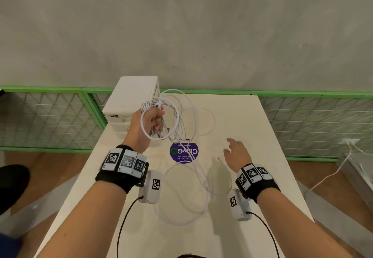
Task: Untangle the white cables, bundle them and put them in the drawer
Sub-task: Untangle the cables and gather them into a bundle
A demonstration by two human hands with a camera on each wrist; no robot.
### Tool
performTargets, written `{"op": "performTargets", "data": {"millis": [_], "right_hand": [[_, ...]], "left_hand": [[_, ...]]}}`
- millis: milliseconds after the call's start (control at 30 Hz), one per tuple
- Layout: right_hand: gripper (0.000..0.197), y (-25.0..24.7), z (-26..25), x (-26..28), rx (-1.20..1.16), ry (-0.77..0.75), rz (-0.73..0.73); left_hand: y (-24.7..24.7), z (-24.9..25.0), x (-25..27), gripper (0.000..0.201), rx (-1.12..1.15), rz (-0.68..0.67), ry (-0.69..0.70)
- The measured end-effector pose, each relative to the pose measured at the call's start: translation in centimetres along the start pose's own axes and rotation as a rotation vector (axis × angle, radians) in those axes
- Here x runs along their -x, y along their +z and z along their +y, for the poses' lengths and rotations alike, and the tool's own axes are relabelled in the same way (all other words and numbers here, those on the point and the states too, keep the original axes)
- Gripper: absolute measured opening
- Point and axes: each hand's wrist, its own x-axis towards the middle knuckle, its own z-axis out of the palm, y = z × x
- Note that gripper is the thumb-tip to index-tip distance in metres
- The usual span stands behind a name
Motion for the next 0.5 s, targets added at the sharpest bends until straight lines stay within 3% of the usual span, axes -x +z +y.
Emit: {"op": "performTargets", "data": {"millis": [67,100,167,233,400,500], "right_hand": [[0.026,-0.6,-2.0,0.5,-0.146,-0.151,0.110],[0.024,-1.0,-3.2,0.9,-0.232,-0.216,0.042],[0.030,-1.3,-5.7,1.9,-0.351,-0.284,-0.244],[0.030,-1.1,-7.4,2.8,-0.339,-0.337,-0.423],[0.017,0.2,-8.4,3.1,-0.391,-0.349,-0.400],[0.013,0.4,-8.8,3.2,-0.537,-0.319,-0.311]], "left_hand": [[0.2,0.0,0.0,0.011,0.019,-0.021,0.003],[0.2,-0.1,-0.1,0.011,0.028,-0.034,-0.006],[0.4,-0.4,-0.4,0.021,0.036,-0.067,-0.031],[0.8,-0.6,-0.4,0.029,0.033,-0.084,-0.037],[1.5,-0.8,0.5,0.018,0.002,-0.093,0.007],[1.6,-1.1,1.3,0.006,-0.018,-0.128,0.004]]}}
